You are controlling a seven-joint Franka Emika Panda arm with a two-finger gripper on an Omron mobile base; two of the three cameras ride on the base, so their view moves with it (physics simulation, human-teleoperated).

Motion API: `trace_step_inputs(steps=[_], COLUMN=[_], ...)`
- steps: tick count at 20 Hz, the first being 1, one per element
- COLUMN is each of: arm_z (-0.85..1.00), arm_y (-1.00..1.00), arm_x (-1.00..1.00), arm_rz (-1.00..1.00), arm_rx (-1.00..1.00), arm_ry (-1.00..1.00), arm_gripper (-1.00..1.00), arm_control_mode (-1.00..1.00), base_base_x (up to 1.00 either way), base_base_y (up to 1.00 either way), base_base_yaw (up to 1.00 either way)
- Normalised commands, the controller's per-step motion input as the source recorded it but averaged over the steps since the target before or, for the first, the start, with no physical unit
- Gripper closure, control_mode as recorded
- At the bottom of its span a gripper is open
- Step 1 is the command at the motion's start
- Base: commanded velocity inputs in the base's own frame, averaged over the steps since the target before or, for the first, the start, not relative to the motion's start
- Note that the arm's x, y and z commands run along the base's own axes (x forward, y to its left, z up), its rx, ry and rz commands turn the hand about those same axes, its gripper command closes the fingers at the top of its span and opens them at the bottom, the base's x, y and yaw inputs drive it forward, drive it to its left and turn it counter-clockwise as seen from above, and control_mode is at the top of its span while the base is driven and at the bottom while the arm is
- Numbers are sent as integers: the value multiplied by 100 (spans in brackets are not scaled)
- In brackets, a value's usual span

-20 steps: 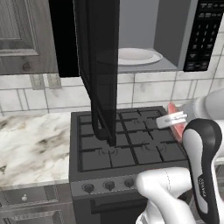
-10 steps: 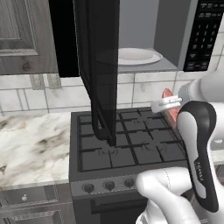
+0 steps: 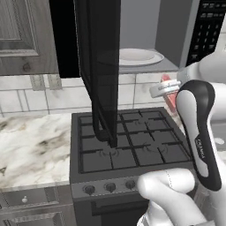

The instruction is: Transport the steak from the fridge to the microwave and turn on the microwave.

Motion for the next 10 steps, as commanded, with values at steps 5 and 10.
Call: trace_step_inputs(steps=[5,10], arm_z=[18,8], arm_y=[2,0], arm_x=[28,44], arm_rz=[9,7], arm_rx=[0,0], arm_ry=[-1,-10], arm_gripper=[100,100], arm_control_mode=[-100,-100], base_base_x=[0,0], base_base_y=[0,0], base_base_yaw=[0,0])
